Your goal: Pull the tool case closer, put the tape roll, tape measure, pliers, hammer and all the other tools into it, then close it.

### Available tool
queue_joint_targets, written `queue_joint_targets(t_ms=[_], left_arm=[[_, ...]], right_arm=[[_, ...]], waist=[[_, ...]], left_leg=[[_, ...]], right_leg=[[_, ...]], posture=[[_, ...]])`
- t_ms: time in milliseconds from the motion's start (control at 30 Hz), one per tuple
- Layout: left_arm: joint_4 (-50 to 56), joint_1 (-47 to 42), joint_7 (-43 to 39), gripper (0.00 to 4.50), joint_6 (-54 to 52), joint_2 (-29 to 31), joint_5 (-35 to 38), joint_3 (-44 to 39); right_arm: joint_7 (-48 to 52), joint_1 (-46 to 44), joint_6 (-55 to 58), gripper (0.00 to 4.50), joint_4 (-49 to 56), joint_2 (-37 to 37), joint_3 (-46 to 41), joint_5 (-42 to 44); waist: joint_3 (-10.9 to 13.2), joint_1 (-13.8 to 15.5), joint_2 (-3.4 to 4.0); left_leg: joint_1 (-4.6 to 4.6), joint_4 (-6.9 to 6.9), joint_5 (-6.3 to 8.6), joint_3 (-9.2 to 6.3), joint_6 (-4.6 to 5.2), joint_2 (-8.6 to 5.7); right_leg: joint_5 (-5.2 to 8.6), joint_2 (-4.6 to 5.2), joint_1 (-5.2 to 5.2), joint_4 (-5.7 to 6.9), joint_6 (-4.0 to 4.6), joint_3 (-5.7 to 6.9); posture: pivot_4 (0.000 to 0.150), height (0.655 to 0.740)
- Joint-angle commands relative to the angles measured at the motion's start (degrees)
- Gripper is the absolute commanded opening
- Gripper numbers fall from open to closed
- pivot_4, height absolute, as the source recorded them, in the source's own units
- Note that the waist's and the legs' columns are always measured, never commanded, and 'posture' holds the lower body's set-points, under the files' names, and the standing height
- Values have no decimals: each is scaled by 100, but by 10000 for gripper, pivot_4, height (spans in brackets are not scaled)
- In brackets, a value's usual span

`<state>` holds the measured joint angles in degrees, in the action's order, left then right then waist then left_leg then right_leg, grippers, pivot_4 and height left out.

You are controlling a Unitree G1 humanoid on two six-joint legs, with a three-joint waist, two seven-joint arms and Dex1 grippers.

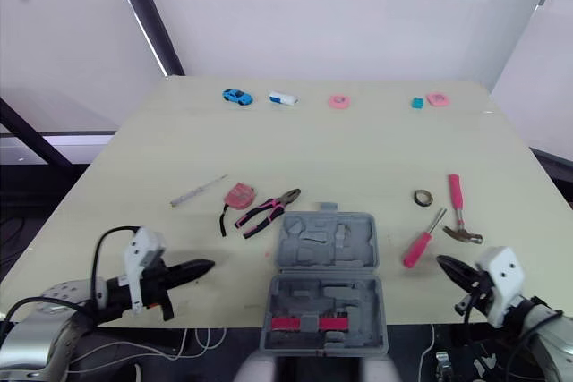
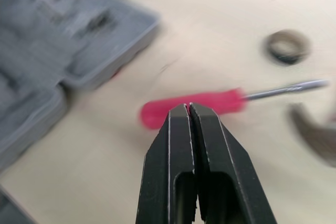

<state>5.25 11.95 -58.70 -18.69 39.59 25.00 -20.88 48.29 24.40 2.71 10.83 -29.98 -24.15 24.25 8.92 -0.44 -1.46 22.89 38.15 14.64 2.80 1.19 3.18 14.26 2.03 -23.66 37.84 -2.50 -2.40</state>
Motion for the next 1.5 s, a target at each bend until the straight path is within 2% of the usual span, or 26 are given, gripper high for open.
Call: queue_joint_targets(t_ms=[33,100,133,167,233,267,300,367,400,700,933,1200,1367,1500], left_arm=[[-206,235,51,4196,375,-106,249,-645],[-349,380,25,8458,661,-176,204,-778],[-434,439,24,12766,800,-193,181,-850],[-441,505,48,18802,898,-230,166,-882],[-417,646,37,26265,1020,-257,191,-949],[-366,728,52,30043,1065,-278,206,-977],[-383,802,23,31592,1095,-271,251,-1057],[-518,916,-17,40488,1194,-262,302,-1201],[-635,953,-39,44796,1240,-238,323,-1287],[-784,1003,-106,44796,1427,-275,387,-1378],[-158,1022,-138,44796,1245,-357,589,-1158],[852,579,-120,44796,515,-135,867,-520],[1276,146,-220,44796,107,8,1054,-13],[1502,-248,-236,44796,-15,89,1007,381]], right_arm=[[204,383,-287,4490,-157,-18,-618,321],[183,447,-434,8978,-316,-15,-786,325],[157,465,-446,13294,-361,27,-875,407],[164,453,-479,19711,-481,40,-964,472],[219,447,-525,28448,-687,44,-1097,596],[282,423,-543,32335,-837,22,-1168,664],[341,426,-562,34033,-949,22,-1215,721],[584,415,-688,43773,-1304,-8,-1249,773],[698,409,-797,45000,-1537,-31,-1255,740],[1278,156,-1060,45000,-2617,-400,-1437,889],[1459,-313,-773,45000,-2657,-846,-1283,832],[1086,-1714,-91,45000,-2518,-1561,-342,166],[1128,-2804,571,45000,-2262,-2065,779,-491],[1451,-3802,986,45000,-2485,-2385,1647,-982]], waist=[[0,-9,0],[1,-24,1],[1,-45,1],[1,-46,1],[0,-42,0],[0,-41,0],[1,-35,1],[1,-25,1],[0,-22,1],[0,-24,2],[-2,-31,-1],[0,-32,4],[1,-38,6],[5,-35,11]], left_leg=[[0,-2,0,-1,0,0],[0,-6,0,1,0,2],[-1,-6,1,4,0,3],[-5,-6,1,6,-1,4],[-6,-6,1,3,-2,5],[-7,-7,2,1,-2,6],[-7,-7,2,1,-2,6],[-5,-16,3,-2,-5,6],[-5,-24,3,-2,-4,4],[-7,-44,1,10,-1,-3],[-8,-44,0,14,0,-2],[-15,-34,-1,18,1,-3],[-13,-34,-1,16,1,-12],[-13,-33,-1,26,1,-15]], right_leg=[[1,1,0,0,1,1],[1,3,0,-8,0,0],[1,10,-1,-9,0,-1],[1,28,-1,-9,-2,-8],[1,32,-2,-9,-2,-7],[1,37,-7,-10,-1,-4],[1,37,-7,-10,-1,-4],[1,41,-9,-16,1,-2],[1,45,-9,-21,2,-1],[-7,45,-15,-33,18,-3],[-7,11,-12,-28,18,-9],[-10,-6,-8,-18,20,-15],[-14,-15,-8,-12,26,-16],[-14,-25,-3,-14,26,-14]], posture=[[1500,7400],[1500,7400],[1500,7400],[1500,7400],[1500,7400],[1500,7400],[1500,7400],[1500,7400],[1500,7400],[1500,7400],[1500,7400],[1500,7400],[1500,7400],[1500,7400]])
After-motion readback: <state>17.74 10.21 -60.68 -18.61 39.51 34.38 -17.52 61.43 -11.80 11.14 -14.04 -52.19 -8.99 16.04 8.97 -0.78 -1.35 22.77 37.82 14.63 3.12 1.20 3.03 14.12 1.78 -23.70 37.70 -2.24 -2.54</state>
